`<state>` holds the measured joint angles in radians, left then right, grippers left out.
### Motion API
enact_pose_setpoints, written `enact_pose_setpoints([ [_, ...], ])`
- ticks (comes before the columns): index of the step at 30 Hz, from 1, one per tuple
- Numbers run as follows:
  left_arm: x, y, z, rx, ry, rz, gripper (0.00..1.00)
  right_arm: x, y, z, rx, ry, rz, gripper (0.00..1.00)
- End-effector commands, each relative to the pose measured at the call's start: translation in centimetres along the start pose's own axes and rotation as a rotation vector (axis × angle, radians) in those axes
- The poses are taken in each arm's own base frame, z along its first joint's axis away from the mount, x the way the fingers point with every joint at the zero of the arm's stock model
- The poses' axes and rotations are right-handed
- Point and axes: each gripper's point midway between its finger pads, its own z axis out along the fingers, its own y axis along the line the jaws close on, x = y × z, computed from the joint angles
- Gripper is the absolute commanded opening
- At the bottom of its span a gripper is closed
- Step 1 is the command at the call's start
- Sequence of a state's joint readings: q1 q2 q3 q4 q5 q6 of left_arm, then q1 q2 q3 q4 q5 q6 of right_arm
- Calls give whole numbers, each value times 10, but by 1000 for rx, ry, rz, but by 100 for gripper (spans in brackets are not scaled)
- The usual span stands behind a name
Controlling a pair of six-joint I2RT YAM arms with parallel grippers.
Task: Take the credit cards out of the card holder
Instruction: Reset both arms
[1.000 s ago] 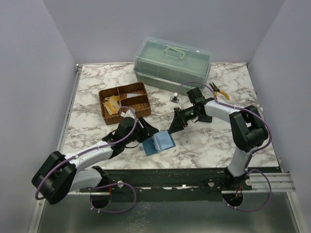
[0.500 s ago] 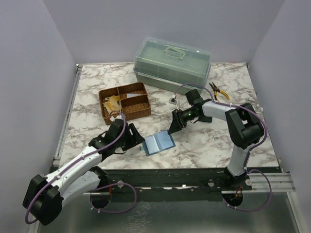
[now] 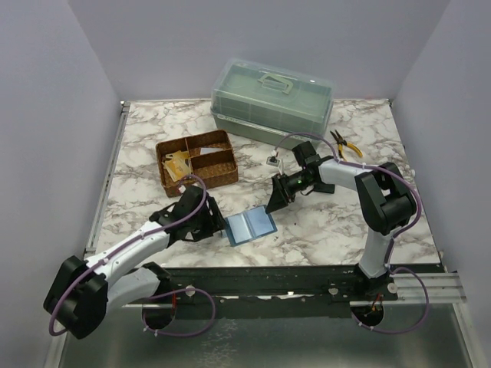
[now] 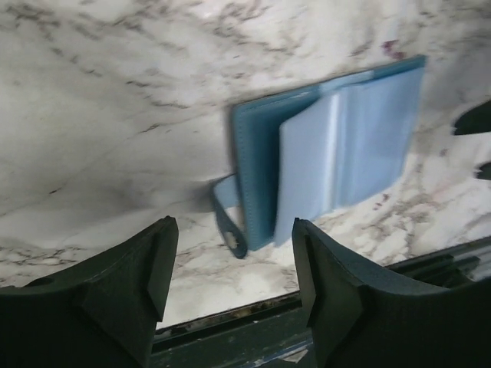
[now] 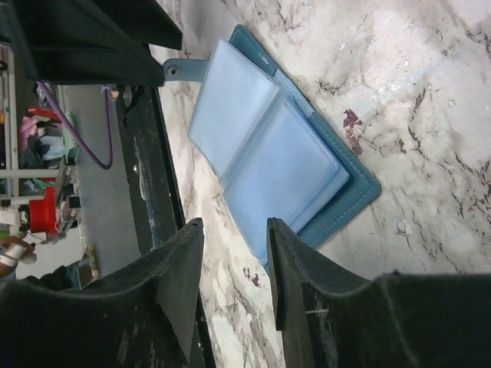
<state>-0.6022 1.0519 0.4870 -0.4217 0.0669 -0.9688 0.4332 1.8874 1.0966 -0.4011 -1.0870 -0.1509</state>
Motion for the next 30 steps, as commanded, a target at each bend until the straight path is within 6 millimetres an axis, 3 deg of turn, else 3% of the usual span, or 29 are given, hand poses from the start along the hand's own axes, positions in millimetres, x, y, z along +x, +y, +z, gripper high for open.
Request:
enact_pose_setpoints([
  [1, -32, -56, -29, 235, -130, 133, 73, -12, 14, -6, -11, -1, -106, 45],
  [5, -57, -86, -56, 402, -260, 127, 98, -27, 30, -28, 61, -34, -273, 46],
  [8, -83, -109, -79, 548, -336, 79, 99, -47, 37, -59, 192, -105, -394, 51],
  [11, -118, -135, -107, 650, -408, 57, 99, -75, 40, -112, 329, -241, -427, 59],
  [14, -149, -152, -126, 626, -463, 108, 99, -95, 42, -177, 438, -388, -404, 70],
  [18, -178, -160, -148, 493, -521, 226, 99, -108, 47, -259, 602, -565, -354, 99],
  [21, -189, -162, -166, 455, -558, 272, 99, -116, 45, -305, 788, -698, -217, 99],
  [25, -189, -171, -192, 506, -592, 290, 99, -122, 64, -323, 863, -760, -215, 99],
  [28, -186, -176, -205, 539, -605, 305, 99, -124, 95, -318, 820, -741, -365, 95],
  [30, -185, -177, -213, 552, -614, 310, 99, -126, 106, -317, 797, -750, -379, 93],
])
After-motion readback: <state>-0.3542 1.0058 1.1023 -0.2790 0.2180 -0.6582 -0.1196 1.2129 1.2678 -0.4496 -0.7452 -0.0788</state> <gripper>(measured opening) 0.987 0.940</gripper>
